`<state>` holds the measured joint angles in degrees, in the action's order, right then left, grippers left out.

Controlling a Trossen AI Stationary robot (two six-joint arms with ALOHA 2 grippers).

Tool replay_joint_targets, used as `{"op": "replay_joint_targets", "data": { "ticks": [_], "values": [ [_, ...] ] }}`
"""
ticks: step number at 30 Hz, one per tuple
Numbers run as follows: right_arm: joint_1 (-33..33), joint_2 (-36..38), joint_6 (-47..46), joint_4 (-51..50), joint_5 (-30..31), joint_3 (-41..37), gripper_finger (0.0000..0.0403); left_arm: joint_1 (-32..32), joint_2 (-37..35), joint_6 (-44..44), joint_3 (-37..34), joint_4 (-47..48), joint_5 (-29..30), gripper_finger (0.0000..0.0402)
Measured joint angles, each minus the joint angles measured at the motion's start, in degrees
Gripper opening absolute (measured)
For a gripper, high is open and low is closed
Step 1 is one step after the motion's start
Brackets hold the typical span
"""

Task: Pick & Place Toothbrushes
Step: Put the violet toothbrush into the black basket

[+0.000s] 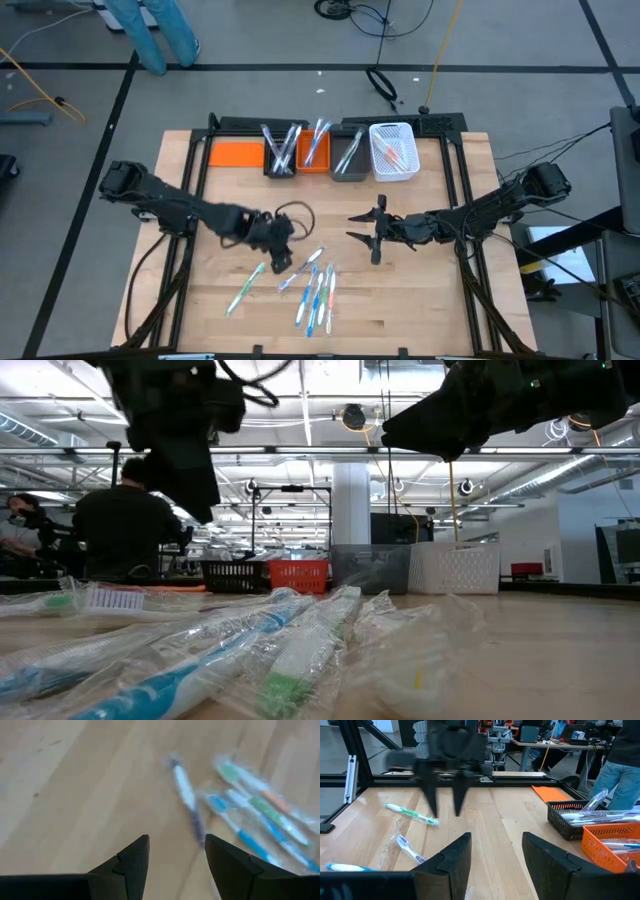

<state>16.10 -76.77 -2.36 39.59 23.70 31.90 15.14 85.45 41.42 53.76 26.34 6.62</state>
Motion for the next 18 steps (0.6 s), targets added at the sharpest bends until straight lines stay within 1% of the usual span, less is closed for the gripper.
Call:
{"op": "replay_joint_targets", "data": {
  "ticks": [3,8,11,18],
  "values": [
    [0.1,0.0,0.0,0.0,0.0,0.0,0.0168,4.6,2.1,4.0,0.0,-1.4,1.9,0.0195],
    [0.1,0.0,0.0,0.1,0.0,0.1,0.0169,10.2,7.2,7.3,0.1,-7.2,1.0,0.0195],
    [0.1,0.0,0.0,0.1,0.0,0.1,0.0169,12.2,10.7,8.9,0.0,-10.3,0.7,0.0195],
    [0.1,0.0,0.0,1.0,0.0,0.1,0.0169,13.8,14.6,13.4,0.0,-9.8,0.7,0.0195]
  ]
}}
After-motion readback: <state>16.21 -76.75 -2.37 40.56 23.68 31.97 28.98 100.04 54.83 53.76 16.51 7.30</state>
